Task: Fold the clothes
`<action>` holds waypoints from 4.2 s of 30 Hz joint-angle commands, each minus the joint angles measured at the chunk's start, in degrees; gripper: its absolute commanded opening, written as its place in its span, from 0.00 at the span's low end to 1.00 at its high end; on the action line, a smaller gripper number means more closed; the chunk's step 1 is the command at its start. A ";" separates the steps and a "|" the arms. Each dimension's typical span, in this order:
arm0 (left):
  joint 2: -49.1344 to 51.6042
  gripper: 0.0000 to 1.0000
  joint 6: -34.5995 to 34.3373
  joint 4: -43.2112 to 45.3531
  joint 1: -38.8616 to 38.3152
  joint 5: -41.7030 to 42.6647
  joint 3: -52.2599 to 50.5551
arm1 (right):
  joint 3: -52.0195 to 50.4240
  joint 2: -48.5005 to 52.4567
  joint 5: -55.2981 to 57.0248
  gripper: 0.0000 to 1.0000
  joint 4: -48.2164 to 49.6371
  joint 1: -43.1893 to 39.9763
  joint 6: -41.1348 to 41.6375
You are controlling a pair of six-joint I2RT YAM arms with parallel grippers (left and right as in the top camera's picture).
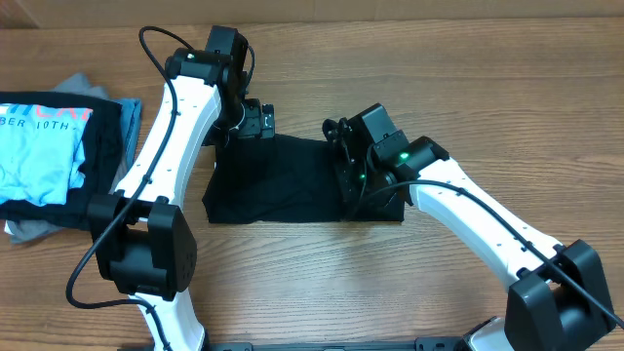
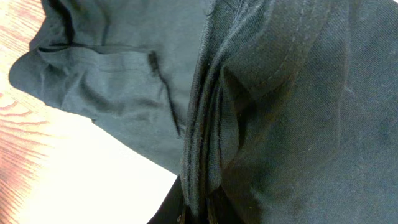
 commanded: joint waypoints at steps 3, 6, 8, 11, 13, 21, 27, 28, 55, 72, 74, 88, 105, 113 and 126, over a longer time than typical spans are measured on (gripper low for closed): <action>0.44 1.00 0.28 0.04 0.20 0.61 0.37 | 1.49 -1.18 -0.04 0.04 1.20 2.38 0.90; 0.44 1.00 0.28 0.04 0.20 0.59 0.37 | 1.49 -0.46 -0.07 0.04 1.70 2.93 1.99; 0.44 1.00 0.28 0.04 0.20 0.59 0.37 | 1.49 0.26 -0.07 0.04 2.14 3.37 2.43; 0.44 1.00 0.28 0.04 0.20 0.61 0.37 | 1.49 1.46 -0.07 0.04 2.95 3.87 3.61; 0.44 1.00 0.28 0.04 0.20 0.59 0.37 | 1.49 2.45 -0.04 0.04 3.78 4.17 5.33; 0.44 1.00 0.28 0.04 0.20 0.59 0.37 | 1.49 5.27 -0.07 0.04 6.34 4.79 10.27; 0.44 1.00 0.28 0.04 0.20 0.61 0.37 | 1.49 6.49 -0.04 0.04 7.43 4.76 12.79; 0.44 1.00 0.28 0.04 0.20 0.59 0.37 | 1.49 6.82 -0.04 0.04 7.58 4.76 12.79; 0.44 1.00 0.28 0.04 0.20 0.61 0.37 | 1.49 7.48 -0.52 0.32 8.33 4.83 14.47; 0.44 1.00 0.28 0.04 0.20 0.59 0.37 | 2.89 5.70 -5.01 0.44 10.12 -1.55 14.01; 0.42 1.00 0.28 0.04 0.20 0.59 0.37 | 2.89 6.21 -5.03 0.12 11.50 -2.49 14.03; 0.44 1.00 0.28 0.04 0.20 0.59 0.37 | 2.62 14.25 -5.11 0.04 22.93 -2.27 14.49; 0.44 1.00 0.28 0.04 0.20 0.59 0.37 | 2.80 23.10 -13.62 0.04 29.94 -2.75 14.21; 0.44 1.00 0.28 0.04 0.20 0.59 0.37 | 2.80 15.41 -19.04 0.04 30.16 -5.11 14.23; 0.44 1.00 0.28 0.04 0.20 0.59 0.37 | 2.73 15.19 -16.57 0.04 26.67 -5.11 14.21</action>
